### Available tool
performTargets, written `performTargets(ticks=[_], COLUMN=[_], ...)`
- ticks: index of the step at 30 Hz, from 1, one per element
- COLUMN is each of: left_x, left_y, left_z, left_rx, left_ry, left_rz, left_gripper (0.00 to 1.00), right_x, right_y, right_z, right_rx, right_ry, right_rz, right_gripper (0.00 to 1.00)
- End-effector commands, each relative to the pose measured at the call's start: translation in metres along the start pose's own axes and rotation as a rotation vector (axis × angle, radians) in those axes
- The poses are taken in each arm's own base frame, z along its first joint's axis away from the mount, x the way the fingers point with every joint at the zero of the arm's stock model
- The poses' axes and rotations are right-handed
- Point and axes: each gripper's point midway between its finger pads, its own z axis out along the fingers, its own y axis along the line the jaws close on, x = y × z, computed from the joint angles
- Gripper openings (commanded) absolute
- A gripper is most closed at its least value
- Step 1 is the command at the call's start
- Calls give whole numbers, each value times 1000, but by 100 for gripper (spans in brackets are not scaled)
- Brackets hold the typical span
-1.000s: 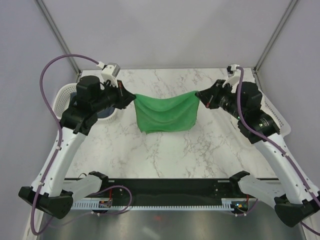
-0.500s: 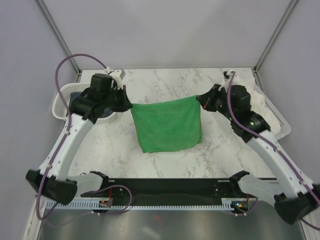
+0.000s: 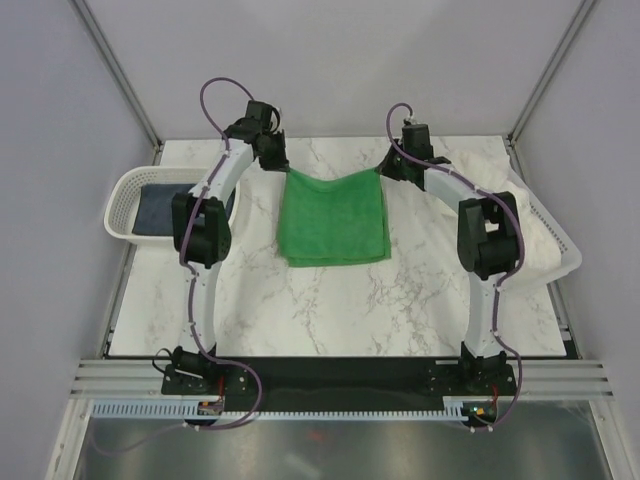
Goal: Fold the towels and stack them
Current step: Fold the towel
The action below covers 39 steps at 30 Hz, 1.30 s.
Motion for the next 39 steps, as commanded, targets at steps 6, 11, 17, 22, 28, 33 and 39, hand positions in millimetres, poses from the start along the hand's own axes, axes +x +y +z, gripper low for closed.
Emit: performTargets(ticks=[6,11,17,22,28,33,39], left_x=[-53,-64,-3,52,118,137,150], left_y=[-13,-10,8,-4,-5,0,0], left_z=[20,-19,-51,-74,-67,-62,-49], left_rx=[132,80,-22,19,53,44,53], left_ry=[-143,-203,-102,-13,120,157,163], left_rz=[11,50,-20,-19,-46,-50,-127], left_gripper=[47,61,61,57,54,54,51], right_x=[-39,-73,-75,-28,42,83,113], right_y=[18,5,1,-15,-25,-28,-35], right_z=[65,45,-25,-52,-61,-56,-61], right_rx=[-175,-90,13,134,178,176,199], right_ry=[-49,-105,-101,28,163,236,288], right_rz=[5,-27,-83,-105,-109,-92,-90], right_gripper=[35,54,53,48,43,41,37])
